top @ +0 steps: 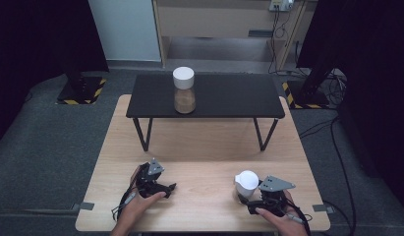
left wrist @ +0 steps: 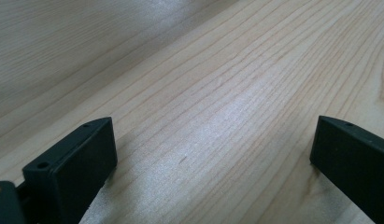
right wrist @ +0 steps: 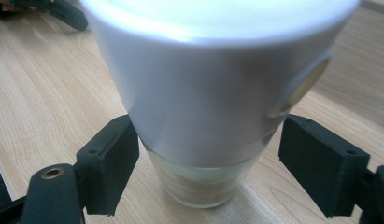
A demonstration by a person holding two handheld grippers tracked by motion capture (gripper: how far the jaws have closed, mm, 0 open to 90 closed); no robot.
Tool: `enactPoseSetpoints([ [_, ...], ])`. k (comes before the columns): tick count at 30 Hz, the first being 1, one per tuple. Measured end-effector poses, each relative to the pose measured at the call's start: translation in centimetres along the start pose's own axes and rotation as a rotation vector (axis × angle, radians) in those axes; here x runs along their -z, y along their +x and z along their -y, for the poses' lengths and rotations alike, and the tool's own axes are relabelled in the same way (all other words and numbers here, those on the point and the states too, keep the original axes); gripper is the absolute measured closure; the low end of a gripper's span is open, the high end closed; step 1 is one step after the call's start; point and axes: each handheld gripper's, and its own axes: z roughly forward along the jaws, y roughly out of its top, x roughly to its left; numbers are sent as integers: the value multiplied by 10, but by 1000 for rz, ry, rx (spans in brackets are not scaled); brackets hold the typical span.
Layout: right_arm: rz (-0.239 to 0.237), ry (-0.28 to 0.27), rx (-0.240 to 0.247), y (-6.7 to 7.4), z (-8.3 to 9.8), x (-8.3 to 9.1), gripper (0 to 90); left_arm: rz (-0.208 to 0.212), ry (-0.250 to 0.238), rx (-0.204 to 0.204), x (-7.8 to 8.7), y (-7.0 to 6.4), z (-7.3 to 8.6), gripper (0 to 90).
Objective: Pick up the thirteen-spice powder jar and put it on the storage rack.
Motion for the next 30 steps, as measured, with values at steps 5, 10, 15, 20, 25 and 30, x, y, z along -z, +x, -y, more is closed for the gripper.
enactPoseSetpoints([
  [5, -2, -4, -1, 1, 0, -1, 216, 0, 0, 0, 0, 0, 0, 0],
  [10, 1, -9, -6, 1, 1, -2, 221, 0, 0, 0, 0, 0, 0, 0],
  [15, 2, -10, -12, 2, 0, -3, 223, 0, 0, 0, 0, 0, 0, 0],
  [20, -1, -9, -14, 3, 0, -4, 225, 0, 0, 0, 0, 0, 0, 0],
  [25, -3, -9, -9, 4, -1, -6, 239, 0, 0, 0, 0, 0, 0, 0],
  [30, 2, -14, -15, 4, 0, -7, 279, 0, 0, 0, 0, 0, 0, 0],
])
